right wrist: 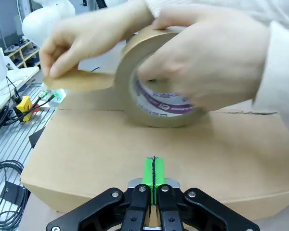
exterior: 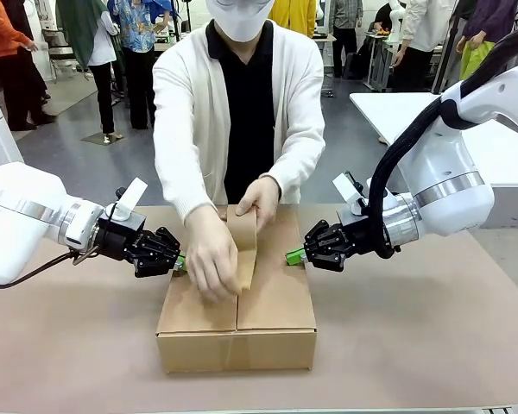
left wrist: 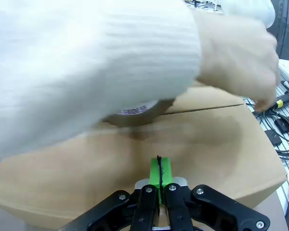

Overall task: Wrap the clocks to prevent damage.
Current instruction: After the human seals the box with tape, release both hands from the side flaps of the Package Box.

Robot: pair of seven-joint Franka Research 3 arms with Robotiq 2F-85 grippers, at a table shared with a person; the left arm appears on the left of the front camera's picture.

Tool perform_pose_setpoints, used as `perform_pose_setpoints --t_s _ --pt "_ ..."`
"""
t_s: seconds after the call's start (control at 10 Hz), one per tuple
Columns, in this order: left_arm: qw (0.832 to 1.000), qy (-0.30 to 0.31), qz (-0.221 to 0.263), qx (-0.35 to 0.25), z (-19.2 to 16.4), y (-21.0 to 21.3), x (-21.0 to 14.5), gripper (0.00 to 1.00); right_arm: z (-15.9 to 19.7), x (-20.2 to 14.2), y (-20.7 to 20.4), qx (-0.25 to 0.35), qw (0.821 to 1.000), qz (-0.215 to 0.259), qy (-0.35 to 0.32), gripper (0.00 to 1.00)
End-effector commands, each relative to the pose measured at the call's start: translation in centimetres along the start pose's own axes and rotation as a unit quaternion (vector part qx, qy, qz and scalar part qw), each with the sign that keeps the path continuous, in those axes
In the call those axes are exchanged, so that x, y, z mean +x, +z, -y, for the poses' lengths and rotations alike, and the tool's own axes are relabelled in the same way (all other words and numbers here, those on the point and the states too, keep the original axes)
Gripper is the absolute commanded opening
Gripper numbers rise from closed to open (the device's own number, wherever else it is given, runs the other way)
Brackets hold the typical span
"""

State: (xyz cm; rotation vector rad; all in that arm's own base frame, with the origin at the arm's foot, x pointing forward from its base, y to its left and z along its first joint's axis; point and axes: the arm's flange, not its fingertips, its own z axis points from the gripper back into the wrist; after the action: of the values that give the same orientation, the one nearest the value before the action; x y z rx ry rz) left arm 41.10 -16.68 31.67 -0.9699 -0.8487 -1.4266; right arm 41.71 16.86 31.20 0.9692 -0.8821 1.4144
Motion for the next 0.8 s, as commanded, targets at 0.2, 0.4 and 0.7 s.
perform_pose_setpoints --t_s 0.2,0.4,0.7 --pt "1.000 -0.001 -0.004 0.003 -0.05 -0.16 -0.42 0.00 -0.10 -0.31 -0.22 0.000 1.000 -0.001 -0.004 0.01" --pt "1.000 -0.001 -0.004 0.003 -0.05 -0.16 -0.42 0.00 -0.10 -0.31 -0.22 0.000 1.000 -0.001 -0.004 0.01" --pt "1.000 -0.001 -0.004 0.003 -0.05 -0.16 -0.42 0.00 -0.10 -0.31 -0.22 0.000 1.000 -0.001 -0.004 0.01"
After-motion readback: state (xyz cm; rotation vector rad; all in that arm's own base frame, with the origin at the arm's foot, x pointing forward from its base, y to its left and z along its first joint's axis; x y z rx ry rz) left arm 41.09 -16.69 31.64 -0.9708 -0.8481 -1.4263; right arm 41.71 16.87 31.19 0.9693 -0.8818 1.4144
